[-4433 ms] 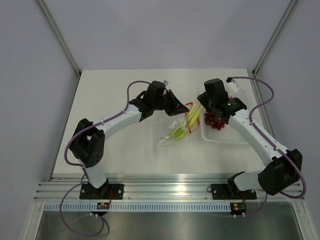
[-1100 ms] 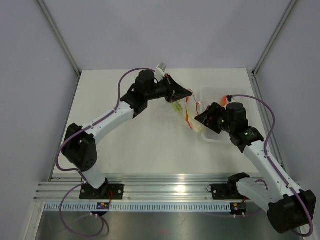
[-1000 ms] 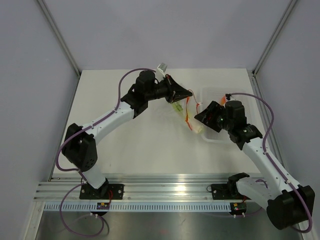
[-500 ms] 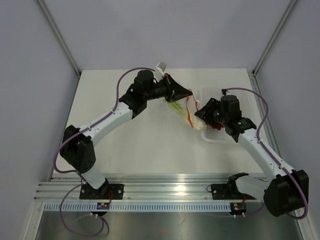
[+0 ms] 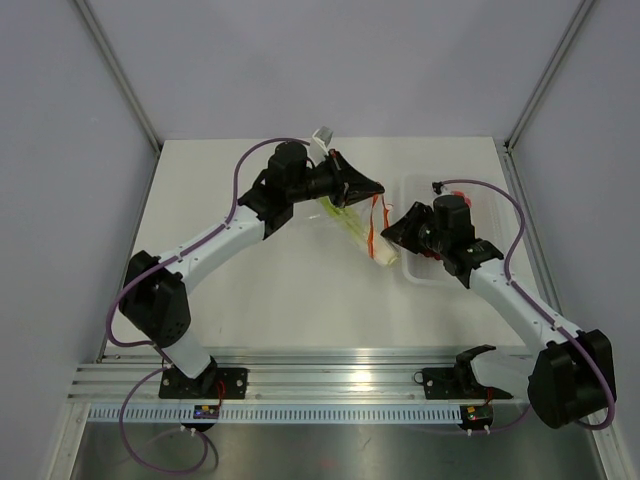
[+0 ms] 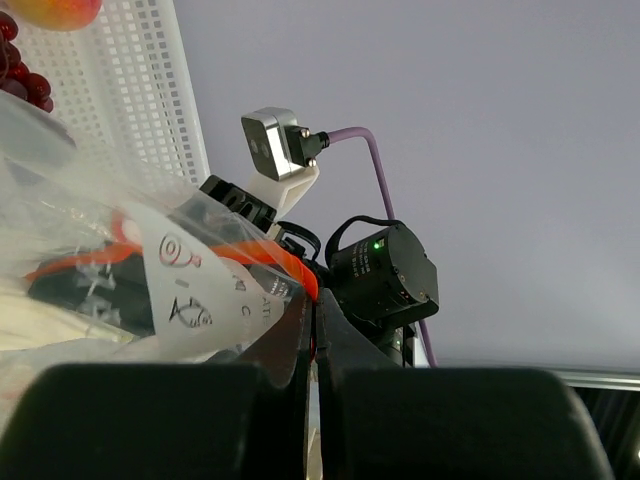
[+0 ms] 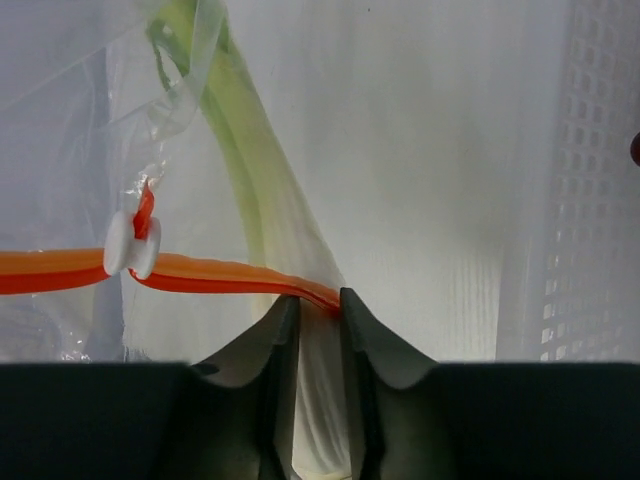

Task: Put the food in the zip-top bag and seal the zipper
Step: Adjust the zipper food storage bag at the center of the board.

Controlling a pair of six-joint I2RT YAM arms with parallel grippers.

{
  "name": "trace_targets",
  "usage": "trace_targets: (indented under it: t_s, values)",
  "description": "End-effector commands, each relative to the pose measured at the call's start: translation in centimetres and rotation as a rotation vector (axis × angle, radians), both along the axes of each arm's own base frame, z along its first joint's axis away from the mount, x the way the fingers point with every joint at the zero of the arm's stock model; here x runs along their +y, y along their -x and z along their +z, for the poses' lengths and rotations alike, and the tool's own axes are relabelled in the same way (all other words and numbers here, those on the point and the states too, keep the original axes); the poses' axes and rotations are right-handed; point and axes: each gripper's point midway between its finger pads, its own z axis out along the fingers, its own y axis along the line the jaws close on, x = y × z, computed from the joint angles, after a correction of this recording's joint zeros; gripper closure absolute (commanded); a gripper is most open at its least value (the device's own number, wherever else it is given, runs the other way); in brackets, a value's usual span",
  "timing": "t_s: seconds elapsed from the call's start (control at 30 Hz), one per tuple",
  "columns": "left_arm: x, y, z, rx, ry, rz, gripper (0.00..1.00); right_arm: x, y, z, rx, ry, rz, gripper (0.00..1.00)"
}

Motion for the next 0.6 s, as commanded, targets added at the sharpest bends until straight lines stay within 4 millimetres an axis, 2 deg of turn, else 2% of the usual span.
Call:
trace_targets:
  t_s: [0.0,0.07,0.13,0.17,0.27,0.4,0.43,0.57]
  values:
    - [0.7,2.0,5.1,-0.118,0.113,-0.048,1.00,0.9,-0.7,1.0,-0.041,-0.011,0.019,0.76]
    - [0.7,2.1,5.0,-0.118,0.113,-0.051,1.00,0.7,-0.8,0.8,-0.039,0.005,0.017,0.78]
    - [0.8,2.1,4.9,-0.115,0.110,-0.051,1.00,0.4,-1.1,0.8,-0.035,0.026,0.005,0.70]
    - [0.8,2.2,4.9,-0.117,0.112,-0.053,1.00,0.2,-1.0,0.6,-0.031,0.042,0.002,0.56]
    - [0.9,2.2,4.9,-0.114,0.113,-0.056,1.00,0.1,-1.2,0.6,-0.032,0.053,0.000,0.53]
    - [0.9,2.3,5.0,-0.114,0.118,-0.062,1.00,0.2,-1.5,0.7,-0.033,0.047,-0.005,0.58]
    - [0.9,2.4,4.8,-0.111,0.117,-0.063,1.00,0.2,-1.5,0.6,-0.032,0.046,-0.010,0.66]
    - [0.9,2.5,4.7,-0.109,0.117,-0.071,1.00,0.2,-1.9,1.5,-0.072,0.028,-0.023,0.80]
